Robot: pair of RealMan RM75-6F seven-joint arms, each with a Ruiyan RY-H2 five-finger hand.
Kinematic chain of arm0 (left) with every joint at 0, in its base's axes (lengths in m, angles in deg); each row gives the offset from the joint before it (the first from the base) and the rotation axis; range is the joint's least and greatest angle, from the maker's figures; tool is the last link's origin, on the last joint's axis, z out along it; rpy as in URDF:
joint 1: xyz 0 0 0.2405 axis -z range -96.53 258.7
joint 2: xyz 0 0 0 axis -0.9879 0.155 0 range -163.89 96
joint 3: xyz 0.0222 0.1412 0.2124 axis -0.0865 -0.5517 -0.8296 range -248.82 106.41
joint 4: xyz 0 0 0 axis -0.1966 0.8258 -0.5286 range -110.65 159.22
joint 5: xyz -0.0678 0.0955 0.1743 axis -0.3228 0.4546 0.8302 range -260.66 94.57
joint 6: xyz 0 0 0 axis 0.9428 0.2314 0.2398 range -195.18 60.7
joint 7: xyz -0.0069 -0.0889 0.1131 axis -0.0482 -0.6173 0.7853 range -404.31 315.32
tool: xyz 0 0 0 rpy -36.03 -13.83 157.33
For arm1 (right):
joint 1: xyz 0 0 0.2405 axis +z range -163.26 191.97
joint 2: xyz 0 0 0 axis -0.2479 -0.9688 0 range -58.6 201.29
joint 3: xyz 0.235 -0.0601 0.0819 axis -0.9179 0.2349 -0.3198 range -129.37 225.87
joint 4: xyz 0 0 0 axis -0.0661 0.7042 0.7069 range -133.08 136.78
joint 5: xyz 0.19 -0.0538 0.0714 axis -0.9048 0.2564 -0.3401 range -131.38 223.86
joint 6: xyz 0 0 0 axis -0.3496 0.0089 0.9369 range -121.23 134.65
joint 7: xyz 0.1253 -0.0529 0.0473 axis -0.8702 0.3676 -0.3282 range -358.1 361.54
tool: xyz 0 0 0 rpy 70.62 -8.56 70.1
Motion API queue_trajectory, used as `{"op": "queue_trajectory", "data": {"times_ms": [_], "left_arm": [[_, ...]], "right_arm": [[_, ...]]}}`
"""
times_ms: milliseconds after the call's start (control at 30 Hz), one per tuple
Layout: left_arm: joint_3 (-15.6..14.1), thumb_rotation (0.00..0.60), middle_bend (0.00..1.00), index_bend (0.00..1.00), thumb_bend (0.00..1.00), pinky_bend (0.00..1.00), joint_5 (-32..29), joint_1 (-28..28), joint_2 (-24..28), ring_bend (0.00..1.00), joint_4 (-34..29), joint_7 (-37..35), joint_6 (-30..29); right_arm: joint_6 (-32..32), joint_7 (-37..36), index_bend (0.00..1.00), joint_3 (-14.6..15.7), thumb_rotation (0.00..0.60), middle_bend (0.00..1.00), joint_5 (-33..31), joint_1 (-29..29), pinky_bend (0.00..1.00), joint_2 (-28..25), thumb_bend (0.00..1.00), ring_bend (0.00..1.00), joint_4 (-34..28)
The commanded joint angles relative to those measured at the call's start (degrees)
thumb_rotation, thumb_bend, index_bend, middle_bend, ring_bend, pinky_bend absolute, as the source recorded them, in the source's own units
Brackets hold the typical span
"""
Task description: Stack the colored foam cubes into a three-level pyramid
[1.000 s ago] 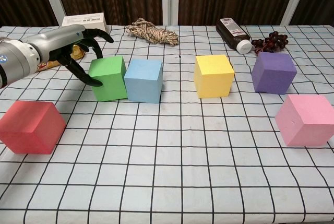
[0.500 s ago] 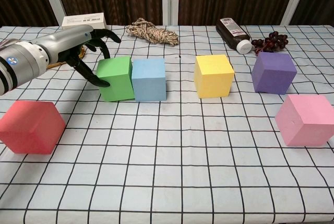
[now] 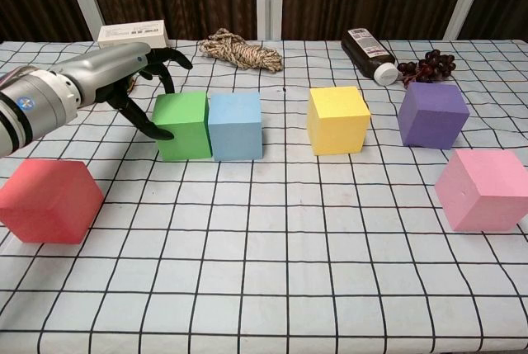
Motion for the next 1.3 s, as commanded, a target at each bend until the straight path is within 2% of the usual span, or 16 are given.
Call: {"op": "queue_trajectory", "data": {"times_ms": [33,400,1033,1133,1300], "left_arm": [[0.11,0.600,0.51,0.17,0.09,0.19,-0.17,-0.11,0.13,0.15,-0.24,-0.16,-0.05],[0.26,0.600,0.51,0.17,0.09,0.19,0.02,-0.20,1.62,0.15,-2.52,0.47,-0.50],[-0.03,0.600,0.50,0.17,0.09,0.19,-0.72,0.23,-0.24,0.15,-0.98,1.50,-0.31],[-0.39,0.600,0.44,0.16,0.07,0.19,0.03,0.28,0.22,0.15,-1.21,0.39,0.51],[-0.72,0.600,0.25,0.11,0.02,0.19,1.26,0.28,0.54,0.12,-0.86,-1.50,1.14]], "right_arm": [[0.01,-0.10,0.00,-0.06,0.600,0.00,-0.14,-0.03,0.00,-0.05,0.08,0.00,0.06],[-0.27,-0.21,0.00,0.11,0.600,0.00,-0.22,-0.02,0.00,0.18,0.08,0.00,0.49],[-0.84,-0.86,0.00,0.28,0.600,0.00,-0.56,-0.02,0.00,0.20,0.08,0.00,1.17],[-0.93,-0.90,0.00,0.26,0.600,0.00,-0.68,-0.01,0.00,0.16,0.08,0.00,1.18],[-0.91,-0.80,0.00,0.31,0.600,0.00,-0.68,-0.05,0.00,0.14,0.08,0.00,1.15]]}}
